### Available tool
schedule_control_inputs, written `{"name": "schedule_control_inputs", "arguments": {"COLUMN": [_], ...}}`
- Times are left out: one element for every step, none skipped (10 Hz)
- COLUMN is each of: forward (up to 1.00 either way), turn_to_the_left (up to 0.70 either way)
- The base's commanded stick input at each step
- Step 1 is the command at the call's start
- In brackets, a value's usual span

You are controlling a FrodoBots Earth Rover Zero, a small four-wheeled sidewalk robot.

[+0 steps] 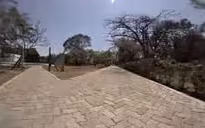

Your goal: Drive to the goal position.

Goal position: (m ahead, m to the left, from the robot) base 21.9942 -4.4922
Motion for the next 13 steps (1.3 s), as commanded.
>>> {"name": "schedule_control_inputs", "arguments": {"forward": [1.00,1.00,1.00,1.00,1.00,1.00,1.00,1.00,1.00,1.00,1.00,1.00,1.00], "turn_to_the_left": [0.00,0.00,0.00,0.00,0.00,0.00,0.00,0.00,0.00,0.00,0.00,0.00,0.00]}}
